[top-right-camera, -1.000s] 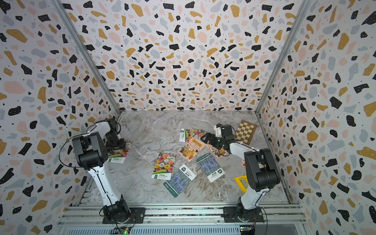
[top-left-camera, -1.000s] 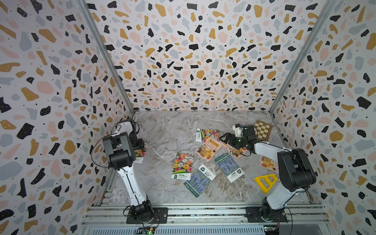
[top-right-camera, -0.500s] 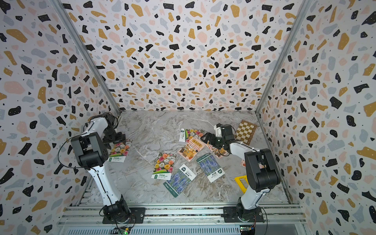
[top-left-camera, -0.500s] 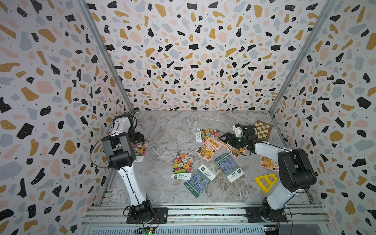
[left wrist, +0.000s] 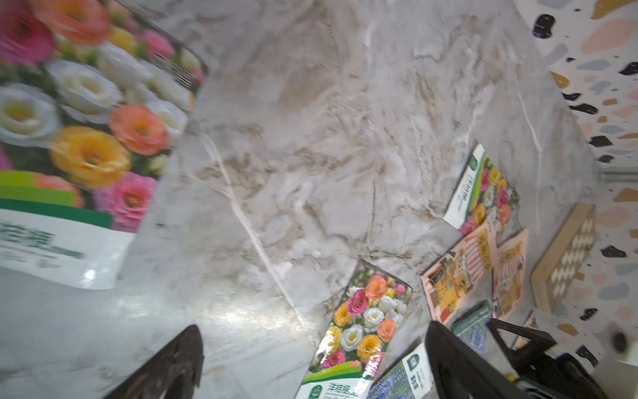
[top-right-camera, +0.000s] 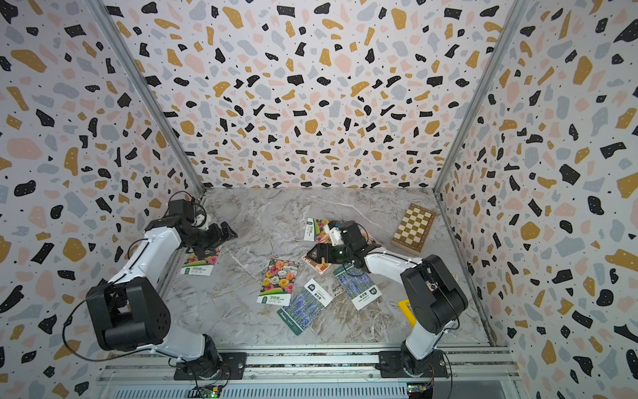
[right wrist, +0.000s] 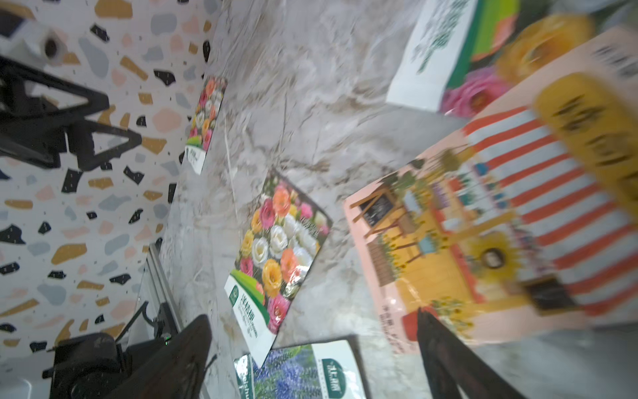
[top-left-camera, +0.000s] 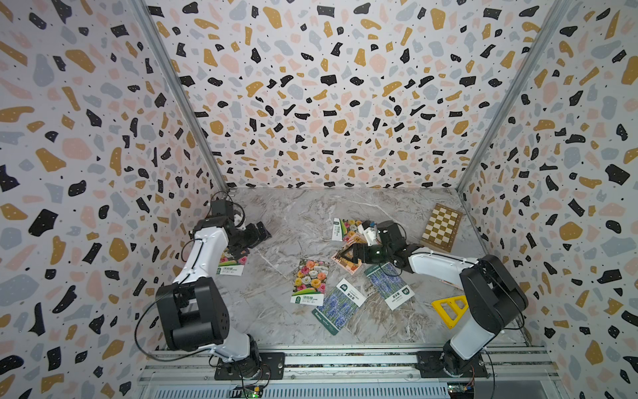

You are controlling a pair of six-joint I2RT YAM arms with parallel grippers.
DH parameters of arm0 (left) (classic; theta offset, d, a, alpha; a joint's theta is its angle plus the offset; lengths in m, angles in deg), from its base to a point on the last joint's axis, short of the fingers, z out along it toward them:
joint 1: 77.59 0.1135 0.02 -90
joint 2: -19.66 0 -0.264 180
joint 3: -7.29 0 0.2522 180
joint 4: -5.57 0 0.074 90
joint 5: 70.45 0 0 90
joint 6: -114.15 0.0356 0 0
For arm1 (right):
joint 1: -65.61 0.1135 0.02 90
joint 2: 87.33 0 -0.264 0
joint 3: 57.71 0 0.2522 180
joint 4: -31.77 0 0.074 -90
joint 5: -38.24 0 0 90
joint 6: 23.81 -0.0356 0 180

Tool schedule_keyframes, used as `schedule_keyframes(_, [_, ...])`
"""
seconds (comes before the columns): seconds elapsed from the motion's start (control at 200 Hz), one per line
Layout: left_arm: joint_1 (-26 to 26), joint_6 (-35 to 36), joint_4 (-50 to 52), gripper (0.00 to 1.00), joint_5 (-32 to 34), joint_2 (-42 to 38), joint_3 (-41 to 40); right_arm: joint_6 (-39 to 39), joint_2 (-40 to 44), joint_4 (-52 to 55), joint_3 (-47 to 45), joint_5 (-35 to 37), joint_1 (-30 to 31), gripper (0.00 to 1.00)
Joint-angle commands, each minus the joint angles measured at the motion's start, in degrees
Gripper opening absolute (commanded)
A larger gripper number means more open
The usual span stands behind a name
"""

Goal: Arrange the seed packets in a row
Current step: Move the seed packet to the center of the board, then pick up the seed packet from the center of the board.

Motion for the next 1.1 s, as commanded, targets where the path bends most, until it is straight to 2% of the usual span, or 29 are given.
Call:
schedule_keyframes(0.0, [-4.35, -4.29, -6.39, 0.99, -7.70, -3.86, -5.65, -0.33, -2.16, -0.17, 2.06, 1.98, 3.62, 0.90])
schedule_keyframes(0.065, [-6.02, -7.59, -11.07, 0.99, -12.43, -6.28, -10.68, -1.30, -3.31, -1.56, 1.84, 2.20, 5.14, 0.88])
schedule_keyframes(0.145, [-8.25, -12.03, -16.71, 0.91, -15.44, -8.44, -15.80, -2.33, -5.05, -3.37, 1.97, 2.41, 6.13, 0.85])
schedule_keyframes(0.21, [-10.70, -13.08, -18.66, 0.88, -15.87, -8.48, -17.91, -2.82, -6.71, -3.63, 2.91, 2.38, 6.52, 0.81])
schedule_keyframes(0.28, [-13.19, -12.76, -19.23, 0.80, -15.73, -6.91, -18.89, -3.39, -8.05, -3.78, 3.87, 2.66, 6.93, 0.77])
schedule_keyframes(0.36, [-15.09, -12.56, -20.32, 0.71, -15.79, -3.94, -19.14, -4.63, -9.08, -4.75, 4.25, 3.10, 7.20, 0.73])
schedule_keyframes(0.561, [-15.67, -11.05, -20.92, 0.57, -13.33, 4.66, -14.77, -7.00, -10.78, -6.52, 5.13, 3.94, 8.10, 0.65])
schedule_keyframes(0.681, [-15.69, -10.83, -20.34, 0.51, -11.01, 8.63, -12.39, -7.96, -11.28, -6.77, 5.59, 4.68, 9.06, 0.62])
schedule_keyframes(0.771, [-15.70, -11.76, -21.29, 0.47, -12.30, 11.47, -11.68, -9.13, -11.83, -6.90, 5.94, 4.60, 9.51, 0.59])
schedule_keyframes(1.096, [-15.86, -12.77, -23.08, 0.36, -10.55, 14.94, -14.24, -11.68, -12.63, -7.10, 5.68, 4.09, 10.06, 0.52])
